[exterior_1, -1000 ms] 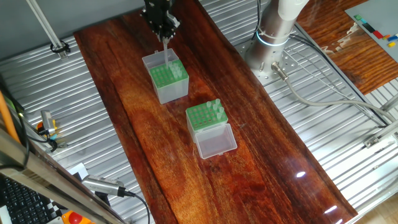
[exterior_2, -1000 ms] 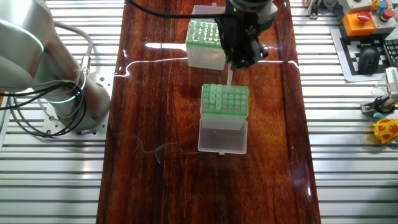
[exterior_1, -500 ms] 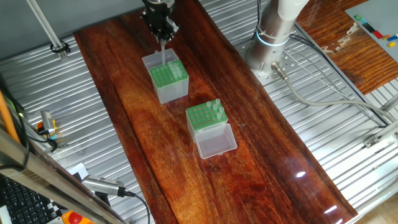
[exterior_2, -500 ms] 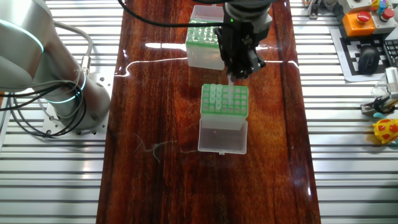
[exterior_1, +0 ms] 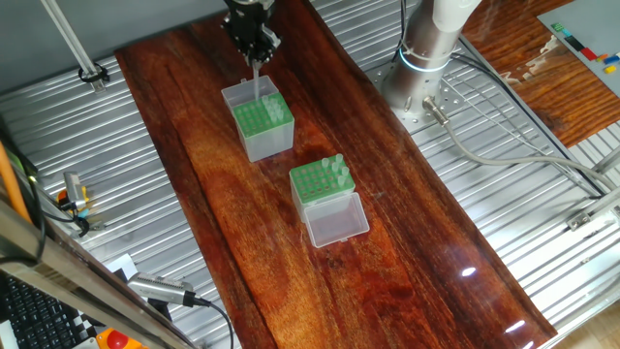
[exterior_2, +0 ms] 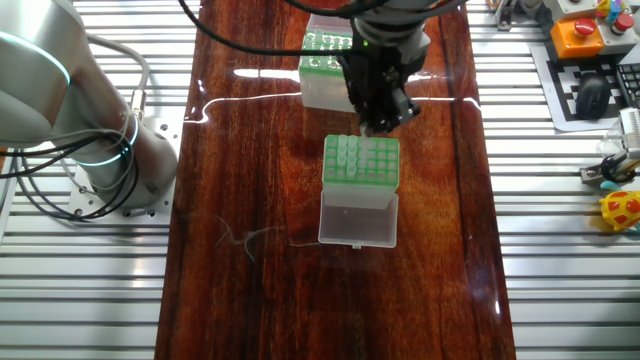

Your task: Transfer all large pipette tips from one holder to another

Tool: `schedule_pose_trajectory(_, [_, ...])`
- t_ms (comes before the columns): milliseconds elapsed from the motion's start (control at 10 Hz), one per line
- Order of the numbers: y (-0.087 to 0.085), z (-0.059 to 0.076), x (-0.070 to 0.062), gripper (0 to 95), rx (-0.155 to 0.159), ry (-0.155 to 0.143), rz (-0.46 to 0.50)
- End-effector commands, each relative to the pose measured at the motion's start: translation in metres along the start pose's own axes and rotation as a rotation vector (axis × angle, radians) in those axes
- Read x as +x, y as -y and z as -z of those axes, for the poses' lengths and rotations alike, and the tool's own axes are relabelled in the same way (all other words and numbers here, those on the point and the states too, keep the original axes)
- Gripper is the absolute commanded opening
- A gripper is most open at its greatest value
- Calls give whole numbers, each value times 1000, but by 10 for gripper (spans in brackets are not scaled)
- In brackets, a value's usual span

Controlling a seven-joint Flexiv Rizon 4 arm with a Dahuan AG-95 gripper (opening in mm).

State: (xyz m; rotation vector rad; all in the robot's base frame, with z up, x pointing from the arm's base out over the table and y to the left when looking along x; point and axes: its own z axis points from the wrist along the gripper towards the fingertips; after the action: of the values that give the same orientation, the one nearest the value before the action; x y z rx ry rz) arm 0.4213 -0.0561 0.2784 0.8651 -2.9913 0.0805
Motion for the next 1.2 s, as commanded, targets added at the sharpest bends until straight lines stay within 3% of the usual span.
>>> schedule_pose_trajectory(100, [-2, -3, 5, 0, 4, 7, -3])
schedule_pose_trajectory(400, [-4, -7, 5, 0, 5, 4, 3])
schedule_pose_trajectory(700, [-7, -27, 2, 0, 1, 8, 44])
schedule_pose_trajectory(800, [-8, -33, 2, 380, -5, 14, 71])
schedule_pose_trajectory(900, [-8, -33, 2, 570, -4, 12, 79])
schedule_pose_trajectory(1200, [-8, -33, 2, 570, -3, 11, 81])
